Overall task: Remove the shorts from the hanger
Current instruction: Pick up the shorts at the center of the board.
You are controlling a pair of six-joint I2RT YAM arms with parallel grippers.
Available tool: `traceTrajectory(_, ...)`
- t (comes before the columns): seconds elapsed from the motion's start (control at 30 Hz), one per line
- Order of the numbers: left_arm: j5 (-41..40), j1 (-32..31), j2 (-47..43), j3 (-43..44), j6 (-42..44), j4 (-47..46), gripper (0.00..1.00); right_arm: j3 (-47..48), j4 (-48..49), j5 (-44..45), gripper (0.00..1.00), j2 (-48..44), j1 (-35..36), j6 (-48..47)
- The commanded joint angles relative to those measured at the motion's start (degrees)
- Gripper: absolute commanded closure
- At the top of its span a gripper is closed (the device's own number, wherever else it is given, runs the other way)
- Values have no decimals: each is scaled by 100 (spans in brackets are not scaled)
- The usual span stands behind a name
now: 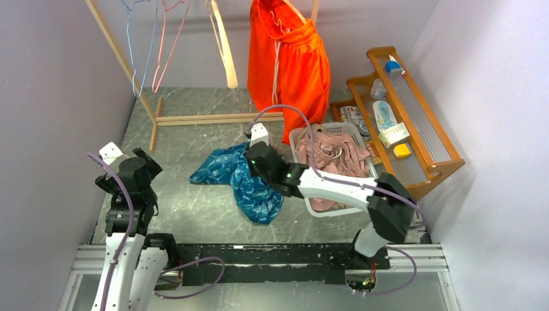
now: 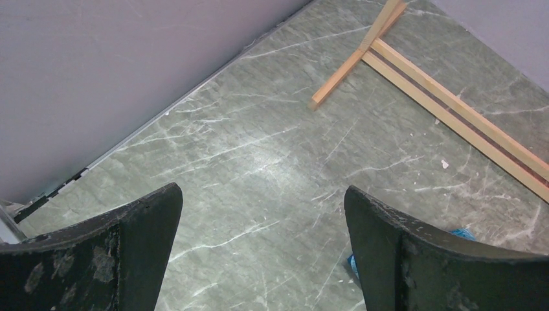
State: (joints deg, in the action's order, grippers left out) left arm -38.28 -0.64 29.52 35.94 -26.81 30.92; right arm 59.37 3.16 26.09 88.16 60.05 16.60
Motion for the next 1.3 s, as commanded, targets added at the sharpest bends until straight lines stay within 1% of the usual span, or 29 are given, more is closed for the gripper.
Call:
traceTrajectory(0.0, 87, 64, -32, 73, 60, -198, 1, 704, -1695, 4, 87, 738, -412, 984)
traceTrajectory(0.03, 93, 64, -41, 63, 69, -210, 1, 766, -1812, -246, 83, 844, -527, 1040)
traceTrajectory(0.07, 104, 64, -42, 62, 78, -223, 1, 783, -1894, -518, 76, 927, -637, 1088)
traceTrajectory(0.1, 105, 64, -43, 62, 79, -226, 1, 792, -1978, -721, 43, 983, -737, 1169)
traceTrajectory(0.13, 114, 64, -43, 62, 84, -226, 1, 817, -2081, -890, 32, 1028, -793, 1212)
traceTrajectory(0.17, 119, 64, -48, 57, 94, -237, 1, 825, -2147, -948, 24, 1043, -820, 1229)
traceTrajectory(0.23, 139, 64, -41, 53, 110, -244, 1, 731, -2103, -996, 2, 989, -824, 1231)
traceTrajectory(0.27, 140, 64, -42, 53, 114, -252, 1, 691, -2058, -1029, 0, 960, -837, 1217)
traceTrajectory(0.37, 150, 64, -49, 46, 123, -261, 1, 739, -2057, -1302, 0, 1112, -920, 1177)
traceTrajectory(0.5, 158, 64, -44, 38, 139, -283, 1, 915, -1944, -1861, 0, 1589, -1113, 1151)
traceTrajectory(0.53, 167, 64, -47, 36, 148, -292, 1, 967, -1875, -1881, 0, 1699, -1136, 1151)
traceTrajectory(0.63, 177, 64, -43, 31, 158, -305, 1, 1299, -1776, -1773, 0, 2168, -1140, 962)
traceTrajectory(0.7, 178, 64, -43, 27, 167, -308, 1, 1787, -2148, -1600, 0, 2652, -1075, 771)
traceTrajectory(0.73, 177, 64, -43, 27, 160, -314, 1, 2074, -2415, -1316, 0, 3083, -991, 697)
traceTrajectory(0.77, 176, 64, -49, 27, 160, -308, 1, 2233, -2569, -947, 0, 3287, -854, 685)
traceTrajectory(0.8, 176, 64, -50, 27, 166, -314, 1, 2291, -2622, -693, 0, 3465, -747, 718)
traceTrajectory(0.83, 176, 64, -63, 22, 167, -315, 1, 2220, -2577, -628, 0, 3588, -689, 797)
traceTrajectory(0.9, 171, 64, -82, 18, 178, -319, 1, 2001, -2404, -730, 0, 3749, -669, 964)
traceTrajectory(0.93, 162, 64, -86, 14, 184, -327, 1, 1908, -2350, -702, 5, 3804, -646, 1027)
traceTrajectory(1.03, 160, 64, -104, 1, 189, -338, 1, 1662, -2306, -459, 29, 3860, -547, 1129)
traceTrajectory(1.17, 237, 66, -91, -25, 265, -416, 1, 1196, -2086, -189, 58, 3557, -397, 1104)
traceTrajectory(1.2, 254, 65, -87, -26, 278, -427, 1, 1090, -2038, -124, 68, 3434, -376, 1075)
traceTrajectory(1.23, 259, 64, -75, -26, 281, -435, 1, 979, -1986, -89, 74, 3272, -372, 1037)
traceTrajectory(1.27, 261, 64, -72, -26, 281, -437, 1, 865, -1895, -89, 78, 3100, -371, 978)
